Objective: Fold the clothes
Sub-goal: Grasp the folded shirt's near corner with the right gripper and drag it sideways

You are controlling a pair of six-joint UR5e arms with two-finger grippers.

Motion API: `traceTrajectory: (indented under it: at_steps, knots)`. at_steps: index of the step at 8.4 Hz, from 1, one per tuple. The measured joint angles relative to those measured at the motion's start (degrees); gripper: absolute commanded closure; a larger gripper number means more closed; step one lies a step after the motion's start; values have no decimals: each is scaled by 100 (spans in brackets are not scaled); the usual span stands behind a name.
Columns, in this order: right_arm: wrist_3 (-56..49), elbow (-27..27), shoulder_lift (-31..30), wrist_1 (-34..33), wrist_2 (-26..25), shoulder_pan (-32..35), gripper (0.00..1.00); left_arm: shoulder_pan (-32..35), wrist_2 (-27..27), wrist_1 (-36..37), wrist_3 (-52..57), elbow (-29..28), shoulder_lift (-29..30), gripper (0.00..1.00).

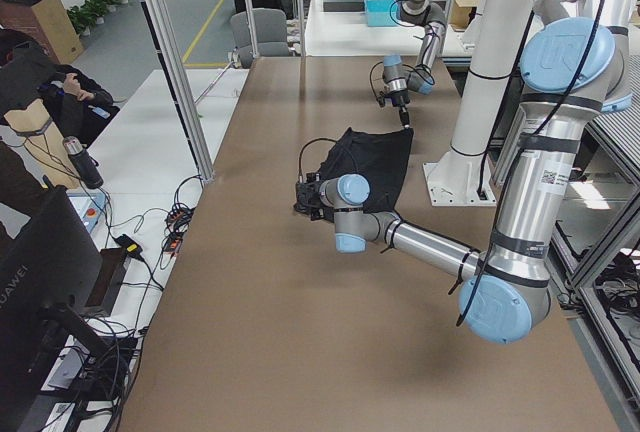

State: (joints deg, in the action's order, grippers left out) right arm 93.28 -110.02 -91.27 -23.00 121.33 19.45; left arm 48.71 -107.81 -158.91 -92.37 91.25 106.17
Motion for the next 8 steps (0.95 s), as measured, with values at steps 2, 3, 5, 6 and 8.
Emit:
traceTrajectory:
  at_steps: [2, 3, 5, 6, 8]
  knots:
    - [-9, -129, 118, 2, -61, -515, 6, -1, 4, 0, 114, -6, 3, 6]
    - [-11, -144, 154, 3, -102, -608, 6, -2, 4, 7, 136, -18, 15, 6]
    - [-16, -149, -8, 29, -135, -411, 6, -9, -14, 158, 147, -27, 40, 6]
    - [-19, -150, -172, 86, -121, -120, 6, -17, -36, 282, 148, -2, 46, 6]
    - [-34, -120, -297, 107, -70, 589, 6, -122, -61, 395, 79, 181, -116, 6]
